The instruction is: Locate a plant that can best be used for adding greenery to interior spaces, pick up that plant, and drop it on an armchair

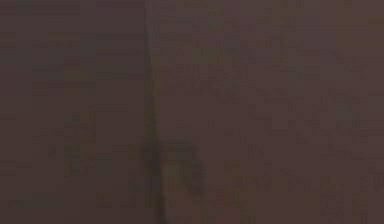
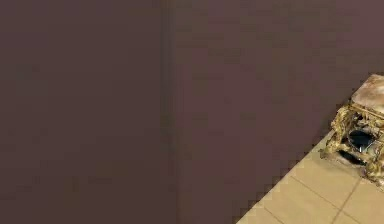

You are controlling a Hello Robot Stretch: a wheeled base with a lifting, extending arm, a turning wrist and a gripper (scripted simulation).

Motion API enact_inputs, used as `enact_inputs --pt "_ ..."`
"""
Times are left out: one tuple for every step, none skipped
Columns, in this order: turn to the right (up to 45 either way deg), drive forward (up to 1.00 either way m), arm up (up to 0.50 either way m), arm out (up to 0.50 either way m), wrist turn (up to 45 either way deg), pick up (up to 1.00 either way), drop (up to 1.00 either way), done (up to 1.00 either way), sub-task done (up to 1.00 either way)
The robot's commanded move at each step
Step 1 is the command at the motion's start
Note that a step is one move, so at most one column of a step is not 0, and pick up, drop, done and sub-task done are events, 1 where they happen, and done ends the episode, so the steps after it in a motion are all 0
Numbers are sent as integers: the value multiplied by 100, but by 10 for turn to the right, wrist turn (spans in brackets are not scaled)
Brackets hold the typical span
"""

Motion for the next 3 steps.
enact_inputs --pt "450 0 0 0 0 0 0 0 0" --pt "450 0 0 0 0 0 0 0 0" --pt "450 0 0 0 0 0 0 0 0"
